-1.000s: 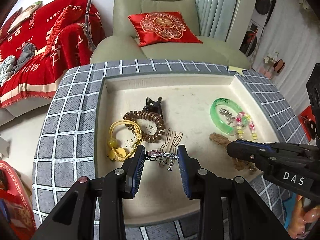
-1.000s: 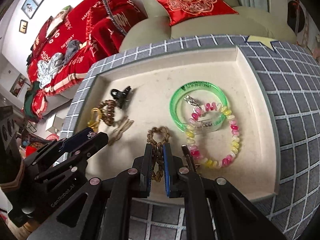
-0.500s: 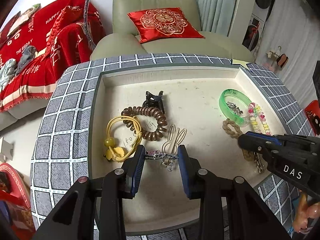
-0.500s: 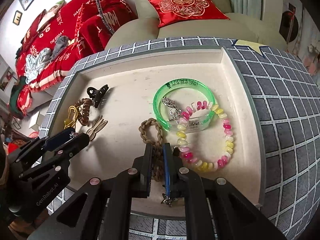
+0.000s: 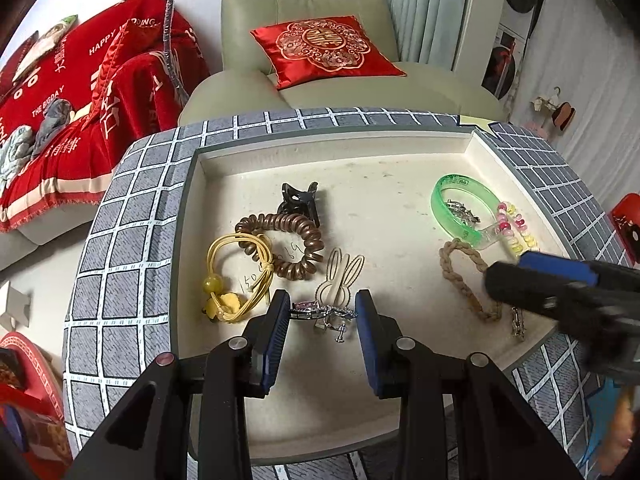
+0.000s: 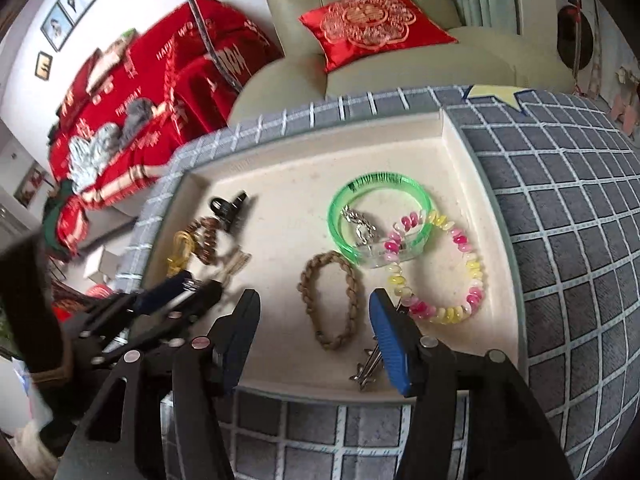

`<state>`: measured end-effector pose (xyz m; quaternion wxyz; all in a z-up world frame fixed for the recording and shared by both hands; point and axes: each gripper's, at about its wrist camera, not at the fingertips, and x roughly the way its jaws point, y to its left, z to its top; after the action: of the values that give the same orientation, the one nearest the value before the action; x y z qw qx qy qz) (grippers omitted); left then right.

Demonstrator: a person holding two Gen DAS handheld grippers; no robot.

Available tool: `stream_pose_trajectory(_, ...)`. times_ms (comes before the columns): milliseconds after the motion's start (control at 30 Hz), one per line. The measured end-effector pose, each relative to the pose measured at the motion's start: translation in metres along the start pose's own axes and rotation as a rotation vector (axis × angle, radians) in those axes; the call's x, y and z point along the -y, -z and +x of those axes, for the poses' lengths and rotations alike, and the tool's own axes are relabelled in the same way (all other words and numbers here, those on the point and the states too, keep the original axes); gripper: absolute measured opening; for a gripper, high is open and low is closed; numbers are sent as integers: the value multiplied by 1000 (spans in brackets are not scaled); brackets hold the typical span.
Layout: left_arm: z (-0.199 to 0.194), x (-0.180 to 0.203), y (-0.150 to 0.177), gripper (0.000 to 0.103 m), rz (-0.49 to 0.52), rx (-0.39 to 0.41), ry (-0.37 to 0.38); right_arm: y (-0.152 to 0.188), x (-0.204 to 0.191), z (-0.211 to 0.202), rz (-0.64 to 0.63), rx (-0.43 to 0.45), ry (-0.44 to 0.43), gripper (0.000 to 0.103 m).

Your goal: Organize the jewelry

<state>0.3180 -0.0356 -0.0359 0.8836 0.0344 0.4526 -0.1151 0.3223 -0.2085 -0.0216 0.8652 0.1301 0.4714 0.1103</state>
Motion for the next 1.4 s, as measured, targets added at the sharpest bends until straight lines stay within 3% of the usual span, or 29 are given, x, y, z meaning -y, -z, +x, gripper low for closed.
stream_pose_trajectory(200, -7, 9, 0, 50, 38, 36, -48, 8, 4, -24, 42, 35, -19, 66)
stream_pose_trajectory(467, -9, 10, -4, 51, 26, 32, -43, 13, 11, -36, 65, 38, -16, 66)
stream_pose_trajectory(500, -10, 9, -4, 68, 23, 34, -46, 13, 11, -36, 64, 37, -11, 66)
stream_pose_trajectory(567, -16, 8, -4, 86, 15, 61, -55, 15, 12, -37, 66, 36, -6, 68)
stream_pose_trajectory(867, -31, 7, -1, 86, 15, 73, -53, 22, 10, -40, 62, 30, 0, 72)
stream_pose_trajectory(933, -34, 8, 2, 102, 21, 78, -52, 23, 9, -43, 61, 33, 2, 79)
stream_pose_trajectory(1200, -45, 4, 8, 103, 13, 79, -67, 27, 4, -45, 29, 27, 74, 81)
stream_pose_trajectory(1267, -47, 3, 9, 103, 14, 74, -75, 27, 0, -43, 1, 21, 111, 91)
stream_pose_trajectory(1300, -48, 3, 10, 103, 18, 74, -82, 27, -1, -42, -7, 22, 118, 103)
stream_pose_trajectory(1400, -50, 2, 12, 103, 24, 70, -99, 29, -5, -45, -35, 54, 142, 103)
